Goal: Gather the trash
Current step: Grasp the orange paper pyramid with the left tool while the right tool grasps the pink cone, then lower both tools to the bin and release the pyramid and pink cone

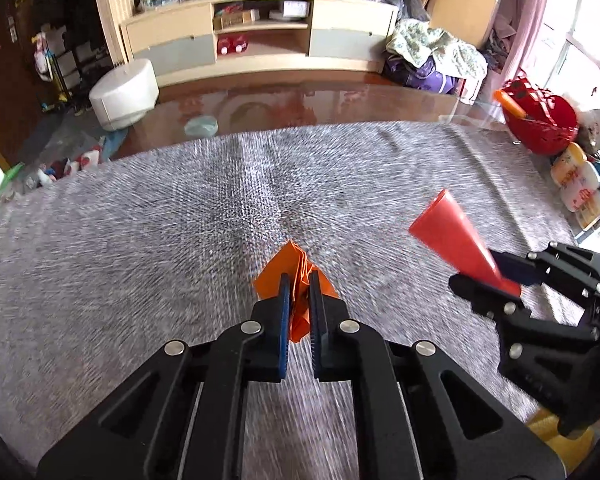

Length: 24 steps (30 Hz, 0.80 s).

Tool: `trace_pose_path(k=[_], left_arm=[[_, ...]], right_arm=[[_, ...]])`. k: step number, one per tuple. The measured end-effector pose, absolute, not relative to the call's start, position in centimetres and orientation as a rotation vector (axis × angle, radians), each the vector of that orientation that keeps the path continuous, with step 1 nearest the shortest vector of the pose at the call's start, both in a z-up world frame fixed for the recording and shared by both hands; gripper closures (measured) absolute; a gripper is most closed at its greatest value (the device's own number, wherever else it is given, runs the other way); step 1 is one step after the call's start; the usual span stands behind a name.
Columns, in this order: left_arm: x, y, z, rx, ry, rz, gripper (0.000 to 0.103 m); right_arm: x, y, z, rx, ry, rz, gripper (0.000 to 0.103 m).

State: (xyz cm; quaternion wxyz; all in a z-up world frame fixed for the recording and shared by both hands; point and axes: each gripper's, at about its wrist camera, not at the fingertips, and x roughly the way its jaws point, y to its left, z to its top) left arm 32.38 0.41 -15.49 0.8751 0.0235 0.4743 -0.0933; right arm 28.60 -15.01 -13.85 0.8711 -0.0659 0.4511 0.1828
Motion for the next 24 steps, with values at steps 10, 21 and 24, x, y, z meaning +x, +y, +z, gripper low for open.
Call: trace_pose_path(k=[10, 21, 24], left_arm=[[22.1, -0.5, -10.5, 0.083, 0.902, -0.195, 0.096], [11.8, -1.3, -9.4, 0.051, 0.875, -0.215, 0.096], [9.5, -1.2, -10.4, 0.042, 0.889, -0.224, 0.096]], right_arm=[[20.5, -16.4, -8.5, -0.130, 0.856, 0.360, 0.074], [11.6, -17.8, -7.6, -0.081, 0.840, 0.348, 0.074], [9.6, -17.9, -8.5, -0.062, 0.860, 0.345, 0.074]])
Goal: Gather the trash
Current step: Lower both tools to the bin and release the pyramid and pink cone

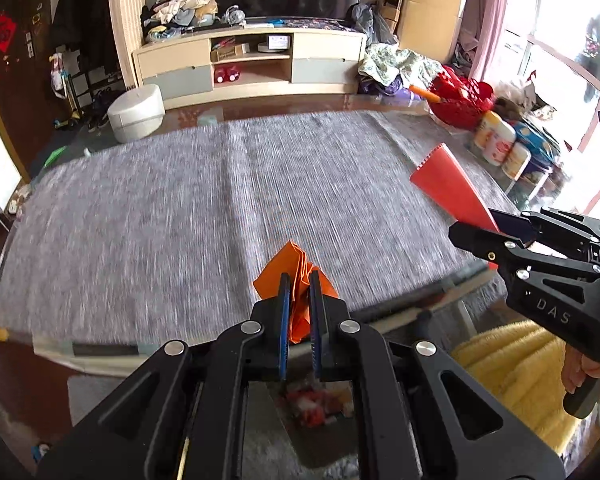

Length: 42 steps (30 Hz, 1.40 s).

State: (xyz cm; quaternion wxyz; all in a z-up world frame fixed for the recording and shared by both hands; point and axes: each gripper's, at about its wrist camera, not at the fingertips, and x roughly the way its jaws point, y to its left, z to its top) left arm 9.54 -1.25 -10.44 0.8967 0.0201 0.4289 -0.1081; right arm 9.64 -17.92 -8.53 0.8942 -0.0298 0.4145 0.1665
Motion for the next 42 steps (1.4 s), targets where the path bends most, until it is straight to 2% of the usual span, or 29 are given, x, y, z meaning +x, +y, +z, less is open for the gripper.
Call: trace_pose_path(k=[10, 23, 31, 38, 39, 40, 42], left_arm=[[4.2, -2.4, -17.5, 0.028, 1.016, -0.267, 0.096], [2.4, -2.9, -26.8, -0.034, 1.216, -0.326, 0.096], [3.1, -3.5, -30.4, -0.052, 1.300, -0.350, 0.096], [4.2, -3.3, -30.6, -0.060, 1.319, -0.335, 0.091], [4.4, -3.2, -30.5, -0.061, 1.316, -0.331, 0.086], [4.6, -3.2, -30.5, -0.063, 1.315, -0.327, 0.082], [4.8, -3.0, -30.2, -0.065, 1.310, -0.316, 0.070]], right_arm=[[5.1, -17.8, -16.0, -0.004, 1.015, 0.359, 0.074], [3.5, -17.0, -25.2, 0.056, 1.238, 0.357, 0.074], [4.7, -16.4, -27.5, 0.055, 1.306, 0.327, 0.074], [6.2, -16.5, -27.6, 0.087, 1.305, 0.316, 0.072], [6.3, -16.6, -27.6, 0.092, 1.303, 0.313, 0.064], [6.4, -16.7, -27.5, 0.097, 1.300, 0.309, 0.050], [6.6, -17.0, -27.2, 0.101, 1.290, 0.298, 0.046]])
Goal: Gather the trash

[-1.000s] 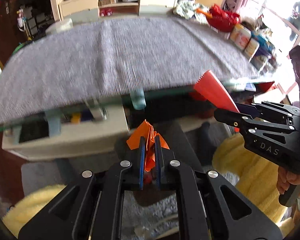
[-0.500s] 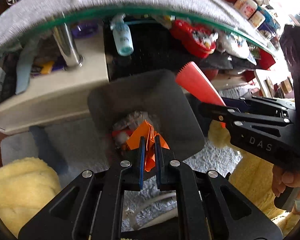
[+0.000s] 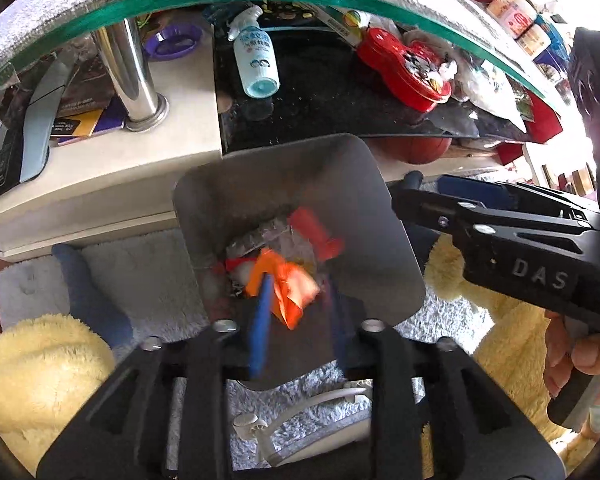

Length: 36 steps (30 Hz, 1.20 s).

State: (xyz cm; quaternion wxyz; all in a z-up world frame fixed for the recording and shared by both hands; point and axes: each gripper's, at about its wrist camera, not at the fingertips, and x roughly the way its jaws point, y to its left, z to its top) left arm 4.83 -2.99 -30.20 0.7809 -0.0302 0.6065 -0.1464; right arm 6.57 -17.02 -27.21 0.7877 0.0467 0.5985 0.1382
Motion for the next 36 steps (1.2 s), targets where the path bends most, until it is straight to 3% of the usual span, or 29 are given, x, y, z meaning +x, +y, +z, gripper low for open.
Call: trace_pose_path(k=[2, 7, 9, 12, 36], left_arm=[[5.0, -2.7, -29.9, -0.066, 1.306, -0.307, 0.066], [5.2, -1.6, -27.8, -0.061, 1.257, -0.265, 0.037], [5.2, -1.2, -26.6, -0.057, 1.226, -0.250, 0.023], [4.9, -0.7, -24.4, -0.044, 1.171, -0.223, 0.010], [-1.7, 0.0, -6.5, -0.019, 0.639, -0.107, 0.008]], right_arm=[[6.7, -17.5, -26.6, 0.104, 1.271, 0.281, 0.044], [6.9, -19.1, -24.3, 0.108, 1.206, 0.238, 0.017], [6.8, -20.0, -22.9, 0.119, 1.167, 0.222, 0.012], [6.5, -21.1, -20.8, 0.130, 1.108, 0.203, 0.005], [-1.3, -23.6, -4.3, 0.136, 0.577, 0.063, 0.003]])
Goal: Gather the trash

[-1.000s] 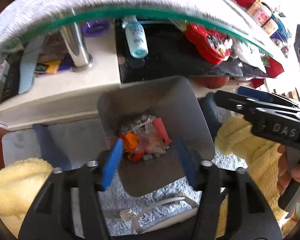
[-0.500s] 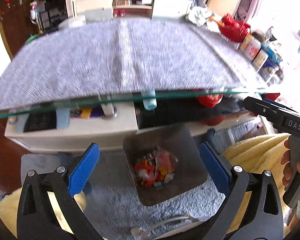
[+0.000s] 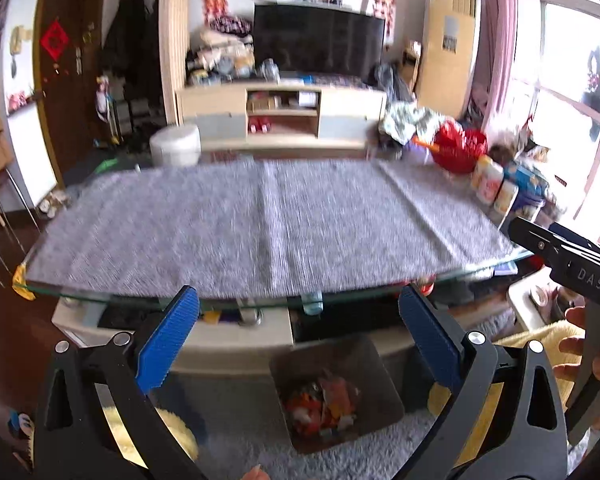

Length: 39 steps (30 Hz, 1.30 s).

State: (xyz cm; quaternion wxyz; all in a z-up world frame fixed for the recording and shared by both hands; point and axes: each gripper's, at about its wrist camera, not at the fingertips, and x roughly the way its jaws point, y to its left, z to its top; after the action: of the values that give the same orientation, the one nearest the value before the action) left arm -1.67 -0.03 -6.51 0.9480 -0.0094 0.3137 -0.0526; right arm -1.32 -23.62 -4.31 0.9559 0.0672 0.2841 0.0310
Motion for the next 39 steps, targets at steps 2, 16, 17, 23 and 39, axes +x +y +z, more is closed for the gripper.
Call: trace_pose_path(k=[2, 16, 17, 23, 39], left_arm=[[-2.3, -0.1, -5.3, -0.024, 0.612, -0.115, 0.008], [-4.6, -0.2, -2.3, -0.010, 0.494, -0.053, 0.008], [-4.5, -0.2, -2.4, -0.010, 0.496, -0.054, 0.008], [-4.7, -0.1, -2.6, -0.010, 0.496, -0.055, 0.008], [-4.5, 0.4, -3.2, -0.024, 0.500, -0.075, 0.008]], right_arm=[[-2.1, -23.9, -3.3, 0.151, 0.543, 0.054, 0.003], [-4.7, -24.0, -0.9, 0.165, 0.456, 0.004, 0.003], [-4.7, -23.9, -0.9, 0.168, 0.460, 0.011, 0.003], [-4.9, -23.3, -1.0, 0.160, 0.457, 0.010, 0.003], [-4.5, -22.5, -1.4, 0.136, 0.476, -0.006, 0.003]])
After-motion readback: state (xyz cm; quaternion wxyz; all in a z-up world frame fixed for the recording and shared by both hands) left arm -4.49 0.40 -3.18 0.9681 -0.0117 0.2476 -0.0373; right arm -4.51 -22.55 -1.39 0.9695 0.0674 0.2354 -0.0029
